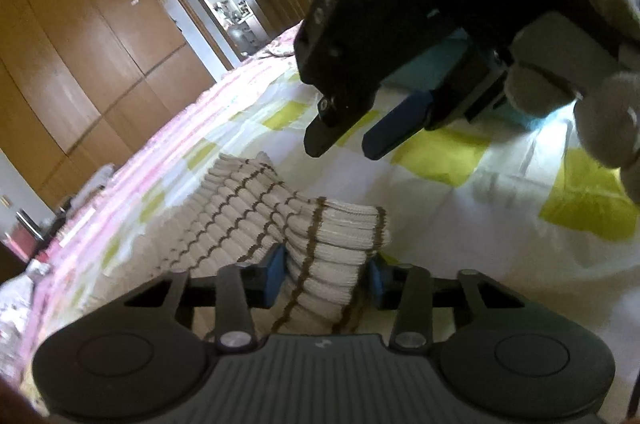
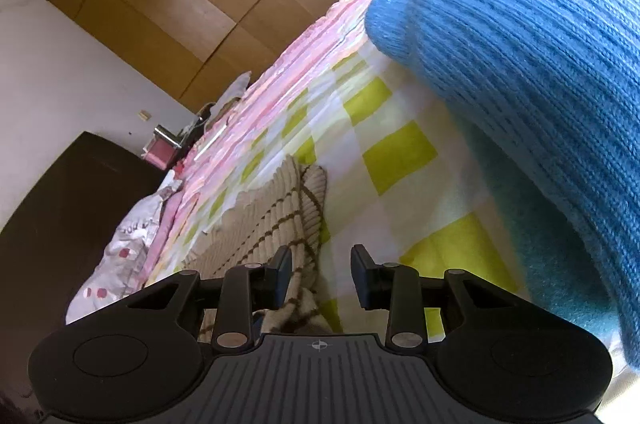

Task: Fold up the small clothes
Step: 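Grasp the end of the folded sweater with both grippers, then lift the sweater end with both grippers and fold it over the body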

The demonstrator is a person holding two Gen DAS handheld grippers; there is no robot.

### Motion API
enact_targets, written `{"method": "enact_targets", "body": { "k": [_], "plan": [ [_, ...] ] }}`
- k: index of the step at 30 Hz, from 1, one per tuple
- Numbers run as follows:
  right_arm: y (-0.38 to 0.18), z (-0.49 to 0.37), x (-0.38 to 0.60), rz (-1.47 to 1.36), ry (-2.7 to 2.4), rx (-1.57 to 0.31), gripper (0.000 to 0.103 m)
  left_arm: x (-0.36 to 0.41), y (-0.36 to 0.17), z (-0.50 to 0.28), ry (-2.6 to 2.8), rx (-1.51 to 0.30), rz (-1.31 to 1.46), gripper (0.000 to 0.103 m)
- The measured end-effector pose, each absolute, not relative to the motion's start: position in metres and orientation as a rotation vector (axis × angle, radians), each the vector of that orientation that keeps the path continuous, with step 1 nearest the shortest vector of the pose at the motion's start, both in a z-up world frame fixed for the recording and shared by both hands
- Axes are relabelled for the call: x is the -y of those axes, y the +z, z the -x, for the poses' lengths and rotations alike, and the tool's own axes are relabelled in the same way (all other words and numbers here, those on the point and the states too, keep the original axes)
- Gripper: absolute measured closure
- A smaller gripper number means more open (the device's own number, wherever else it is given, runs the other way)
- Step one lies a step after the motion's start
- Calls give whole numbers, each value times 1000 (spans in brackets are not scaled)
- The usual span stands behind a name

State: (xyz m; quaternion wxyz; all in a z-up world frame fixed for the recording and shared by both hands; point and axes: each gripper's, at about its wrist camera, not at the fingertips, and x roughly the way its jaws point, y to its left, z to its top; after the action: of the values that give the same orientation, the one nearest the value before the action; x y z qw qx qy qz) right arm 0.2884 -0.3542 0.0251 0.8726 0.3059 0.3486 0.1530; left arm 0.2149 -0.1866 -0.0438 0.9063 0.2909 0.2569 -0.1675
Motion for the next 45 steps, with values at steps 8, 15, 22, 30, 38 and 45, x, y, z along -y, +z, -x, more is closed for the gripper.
{"method": "enact_targets", "body": {
  "k": [8,15,22,30,38,45],
  "plan": [
    [25,-302,333,-590,361,-748,67,165,-31,-219,-386,-568,-444,75],
    [15,-340,307,-548,366,-792,59,155,-27,-216,-418,-577,-372,76],
    [3,-376,304,-585,396,-818,59,152,-25,-218,-437,-581,-336,77],
    [-7,-391,311,-687,415,-789,65,149,-24,-219,-439,-591,-295,79],
    [2,-388,311,-667,392,-809,85,138,-16,-219,-444,-577,-254,80],
    [25,-381,303,-669,388,-785,87,117,1,-213,-440,-546,-164,81]
  ]
}}
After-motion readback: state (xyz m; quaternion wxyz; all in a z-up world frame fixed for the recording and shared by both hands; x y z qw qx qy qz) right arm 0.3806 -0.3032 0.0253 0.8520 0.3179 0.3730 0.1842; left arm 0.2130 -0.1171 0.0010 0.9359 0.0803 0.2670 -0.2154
